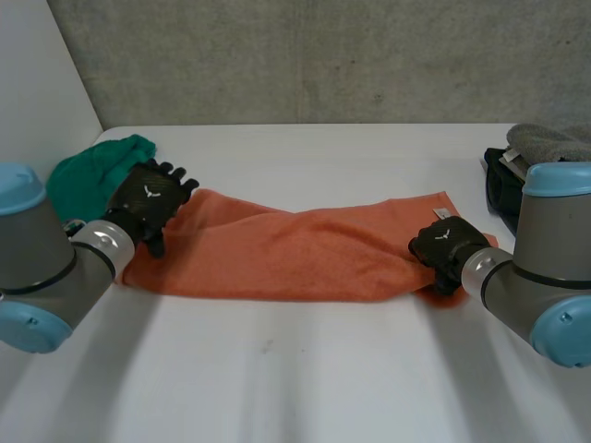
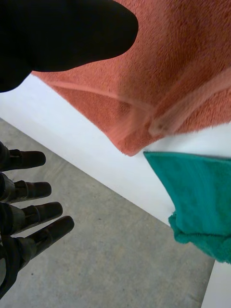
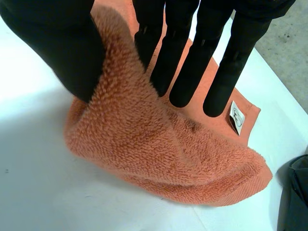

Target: Fold the laundry.

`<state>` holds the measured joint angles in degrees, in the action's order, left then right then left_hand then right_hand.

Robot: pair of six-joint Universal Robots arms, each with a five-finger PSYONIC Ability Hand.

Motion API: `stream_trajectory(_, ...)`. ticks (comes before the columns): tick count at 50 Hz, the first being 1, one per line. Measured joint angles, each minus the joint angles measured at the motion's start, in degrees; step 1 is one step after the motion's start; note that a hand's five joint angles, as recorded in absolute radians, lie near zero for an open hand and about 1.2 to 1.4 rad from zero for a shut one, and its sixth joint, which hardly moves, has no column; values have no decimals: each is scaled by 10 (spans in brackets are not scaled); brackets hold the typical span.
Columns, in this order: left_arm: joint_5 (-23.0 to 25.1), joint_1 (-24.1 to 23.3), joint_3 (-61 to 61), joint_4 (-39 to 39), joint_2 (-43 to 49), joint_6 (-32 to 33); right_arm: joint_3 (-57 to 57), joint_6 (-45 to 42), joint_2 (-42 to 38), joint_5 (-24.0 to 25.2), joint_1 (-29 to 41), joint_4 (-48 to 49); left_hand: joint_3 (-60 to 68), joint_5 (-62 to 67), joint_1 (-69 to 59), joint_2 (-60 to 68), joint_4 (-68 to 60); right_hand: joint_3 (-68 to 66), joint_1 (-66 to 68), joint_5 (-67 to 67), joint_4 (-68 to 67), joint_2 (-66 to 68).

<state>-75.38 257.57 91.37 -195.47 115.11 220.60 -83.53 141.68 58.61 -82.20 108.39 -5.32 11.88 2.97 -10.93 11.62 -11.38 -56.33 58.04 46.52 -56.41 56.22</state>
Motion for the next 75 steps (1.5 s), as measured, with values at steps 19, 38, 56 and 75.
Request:
stream_trajectory(19,-122,-9,-374,359,178,-119,-36,3,26,6,20,-19,56,48,-67,59,-65,62,-86,-72,64,-59)
stream_trajectory(38,-218,-26,-421,416,239,-120,-41,-8,27,1,19,-22,244,232,-255,246,-249,62,-86,-72,64,-59)
stream_trajectory(56,-259,-26,-421,389,242,-109,-47,-8,38,5,25,-28,556,539,-556,564,-566,62,-86,-72,64,-59)
stream_trajectory(75,-193,-83,-354,288,21,-132,1,-110,114,99,2,-236,560,539,-557,567,-571,397,-402,-410,395,-385)
